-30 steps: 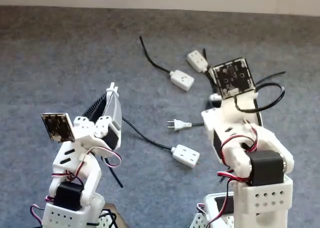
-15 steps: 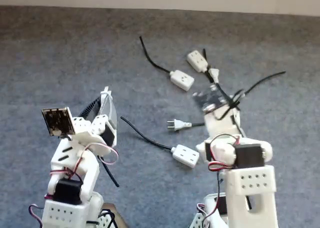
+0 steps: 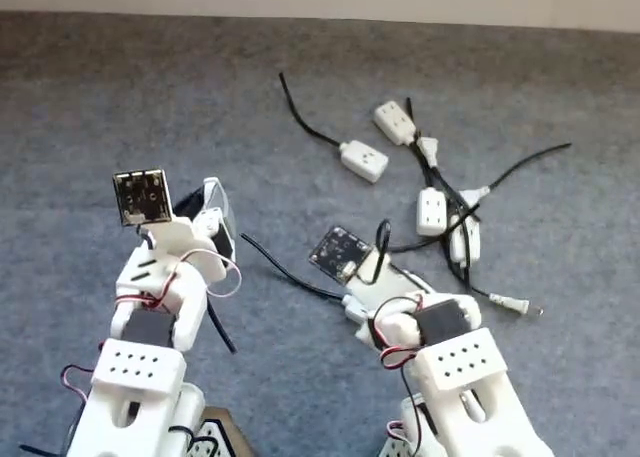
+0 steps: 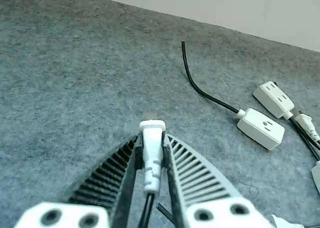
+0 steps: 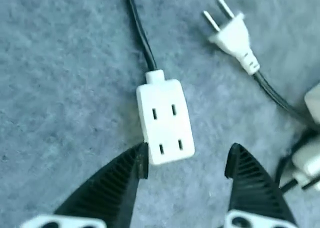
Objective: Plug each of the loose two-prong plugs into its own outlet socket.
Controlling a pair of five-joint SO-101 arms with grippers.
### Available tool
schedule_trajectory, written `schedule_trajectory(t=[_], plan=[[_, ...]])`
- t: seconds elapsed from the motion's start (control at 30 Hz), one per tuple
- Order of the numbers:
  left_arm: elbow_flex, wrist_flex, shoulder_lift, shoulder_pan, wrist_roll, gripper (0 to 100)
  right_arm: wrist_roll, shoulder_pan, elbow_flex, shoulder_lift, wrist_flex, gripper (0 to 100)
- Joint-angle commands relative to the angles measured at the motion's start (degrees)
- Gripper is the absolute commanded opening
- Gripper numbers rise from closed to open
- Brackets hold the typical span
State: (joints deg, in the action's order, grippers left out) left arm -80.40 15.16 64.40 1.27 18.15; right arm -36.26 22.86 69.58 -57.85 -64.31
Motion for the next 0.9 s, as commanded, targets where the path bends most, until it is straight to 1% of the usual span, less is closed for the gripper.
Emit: schedule_trajectory(t=[0.0,0.3,0.5,0.6,0.7,0.87], plan=[[2.4,-2.9,-1.2,-1.9,-0.5,1,-1.4,0.7,1.8,-0.1,5.1,25.2],[2.4,-3.0,-1.2,-2.2,-0.5,1,-1.5,0.7,6.1,0.0,6.9,25.2],[2.6,-3.0,-1.5,-2.2,-0.5,1,-1.1,0.7,5.4,2.0,6.5,25.2],[2.6,-3.0,-1.5,-2.2,-0.5,1,-0.9,0.6,1.7,10.8,7.3,25.2],[2.6,-3.0,-1.6,-2.2,-0.5,1,2.0,0.5,-5.7,23.2,7.4,25.2],[2.5,-3.0,-1.6,-2.2,-0.5,1,0.2,0.6,-16.6,39.0,7.4,24.9]])
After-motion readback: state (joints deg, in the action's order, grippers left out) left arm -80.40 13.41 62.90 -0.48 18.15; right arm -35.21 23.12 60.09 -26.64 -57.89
